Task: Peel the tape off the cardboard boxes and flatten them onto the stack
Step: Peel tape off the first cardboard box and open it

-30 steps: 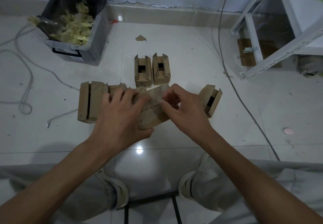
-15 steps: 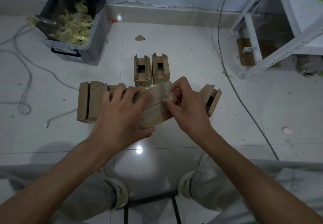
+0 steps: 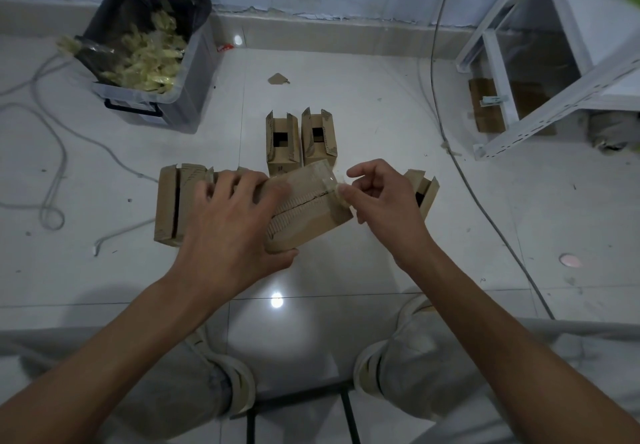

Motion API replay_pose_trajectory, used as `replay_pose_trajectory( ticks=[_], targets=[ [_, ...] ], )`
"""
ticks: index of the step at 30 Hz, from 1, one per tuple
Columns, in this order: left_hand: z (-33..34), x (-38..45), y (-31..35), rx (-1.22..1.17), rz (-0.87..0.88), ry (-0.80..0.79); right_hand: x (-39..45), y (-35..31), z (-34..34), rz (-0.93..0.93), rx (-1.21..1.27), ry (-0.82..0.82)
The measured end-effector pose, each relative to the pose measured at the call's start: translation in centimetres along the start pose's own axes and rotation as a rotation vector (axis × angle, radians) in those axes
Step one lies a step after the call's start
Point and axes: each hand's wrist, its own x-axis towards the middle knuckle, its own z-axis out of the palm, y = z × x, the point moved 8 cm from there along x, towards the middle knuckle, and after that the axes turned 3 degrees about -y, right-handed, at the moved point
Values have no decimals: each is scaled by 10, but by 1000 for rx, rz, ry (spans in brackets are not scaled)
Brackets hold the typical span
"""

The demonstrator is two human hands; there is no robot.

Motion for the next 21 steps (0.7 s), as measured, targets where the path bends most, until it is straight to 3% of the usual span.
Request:
replay_pose_trajectory(
  ticks=[4, 6, 12, 17, 21],
  targets=[
    [-2, 2, 1, 14, 3, -2, 0, 17, 3, 150, -26, -47],
    [-2, 3, 2, 22, 5, -7, 2, 18, 2, 126, -100, -26],
    [1, 1, 6, 12, 15, 6, -13, -23, 8, -319, -699, 174],
    [4, 0, 3, 37, 4, -6, -17, -14, 30, -334, -569, 48],
    [1, 1, 4, 40, -2, 2, -12, -6, 23, -207, -563, 78]
  ],
)
